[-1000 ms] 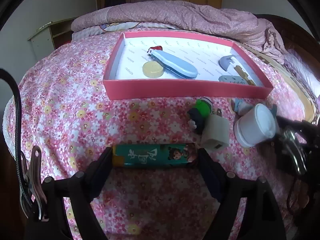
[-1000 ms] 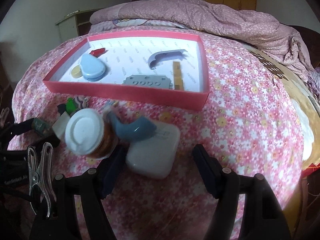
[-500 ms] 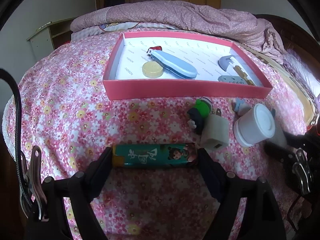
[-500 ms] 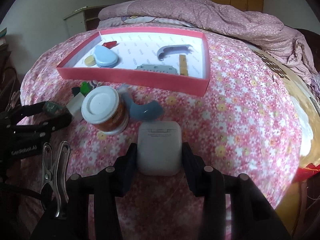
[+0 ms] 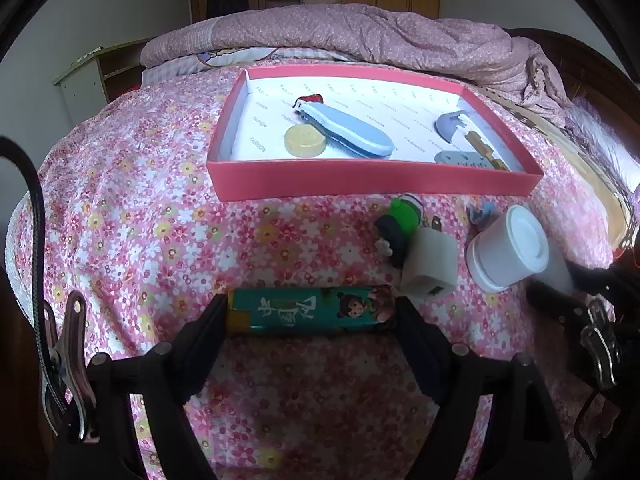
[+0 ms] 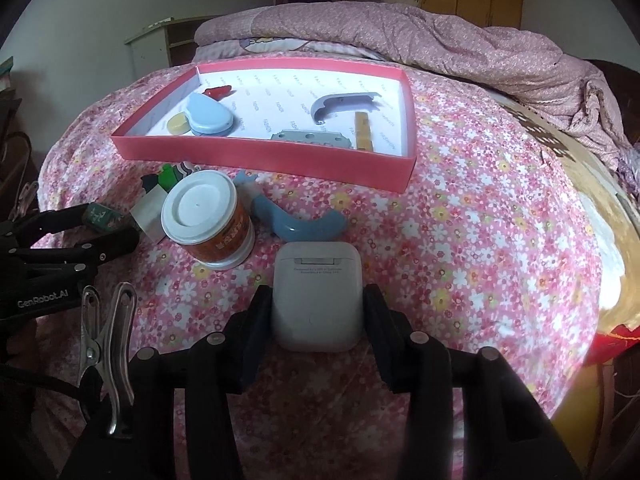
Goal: Organize rigid objects
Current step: 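Grasp the green printed tube with the left tool while the right tool grasps the white earbud case, then carry the green tube into the tray with the left tool while the right tool carries the earbud case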
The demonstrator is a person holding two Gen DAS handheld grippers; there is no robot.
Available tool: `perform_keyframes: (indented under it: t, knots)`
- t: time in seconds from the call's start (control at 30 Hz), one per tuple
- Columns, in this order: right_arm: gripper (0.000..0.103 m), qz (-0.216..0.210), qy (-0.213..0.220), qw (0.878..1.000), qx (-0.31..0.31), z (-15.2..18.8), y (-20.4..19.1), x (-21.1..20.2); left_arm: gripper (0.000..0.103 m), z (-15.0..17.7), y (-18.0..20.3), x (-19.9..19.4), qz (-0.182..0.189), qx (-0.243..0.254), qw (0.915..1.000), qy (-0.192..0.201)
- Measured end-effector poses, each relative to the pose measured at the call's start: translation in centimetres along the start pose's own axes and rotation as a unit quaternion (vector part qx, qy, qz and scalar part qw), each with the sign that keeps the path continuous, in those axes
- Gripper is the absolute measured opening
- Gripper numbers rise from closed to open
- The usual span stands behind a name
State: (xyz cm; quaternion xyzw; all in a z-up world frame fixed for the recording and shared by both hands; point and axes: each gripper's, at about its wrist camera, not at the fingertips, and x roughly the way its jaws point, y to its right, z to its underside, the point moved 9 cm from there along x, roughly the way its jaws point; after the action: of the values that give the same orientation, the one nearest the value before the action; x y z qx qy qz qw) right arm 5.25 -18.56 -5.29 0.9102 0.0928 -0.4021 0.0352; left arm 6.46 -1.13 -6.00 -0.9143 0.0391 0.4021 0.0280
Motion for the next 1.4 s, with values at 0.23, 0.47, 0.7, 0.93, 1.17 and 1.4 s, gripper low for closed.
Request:
perform_keyframes:
  t: [0.23, 0.47, 0.7, 0.93, 1.17, 1.4]
  knots:
    - [0.045, -0.015, 0.004, 1.000, 0.012, -0.1, 0.3, -0.4, 0.084, -0.4, 0.0, -0.4, 0.027, -0.002, 0.9996, -0.006]
    - [0.044, -0.049, 0.007, 0.998, 0.027, -0.3, 0.5, -0.7, 0.084, -1.7, -0.2, -1.7, 0.054, -0.009, 0.9985, -0.003]
    - [0.044, -0.063, 0.009, 0.997, 0.041, -1.1, 1.1, -1.1, 0.084, -3.6, -0.5, -2.9, 0.057, -0.012, 0.9982, 0.009]
    - [0.044, -0.057, 0.024, 0.998, 0.031, -4.0, 2.4, -1.7, 0.084, -6.0, -0.7, -2.4, 0.058, -0.012, 0.9982, 0.012]
    - [0.044, -0.055, 0.026, 0.998, 0.023, -6.9, 2.8, -1.1, 0.084, -8.6, -0.2, -0.9, 0.069, -0.003, 0.9976, 0.012]
    - [0.044, -0.053, 0.008, 0.998, 0.037, -8.3, 3.0, 0.2, 0.084, -11.5, -0.1, 0.8, 0.078, 0.008, 0.9969, 0.012]
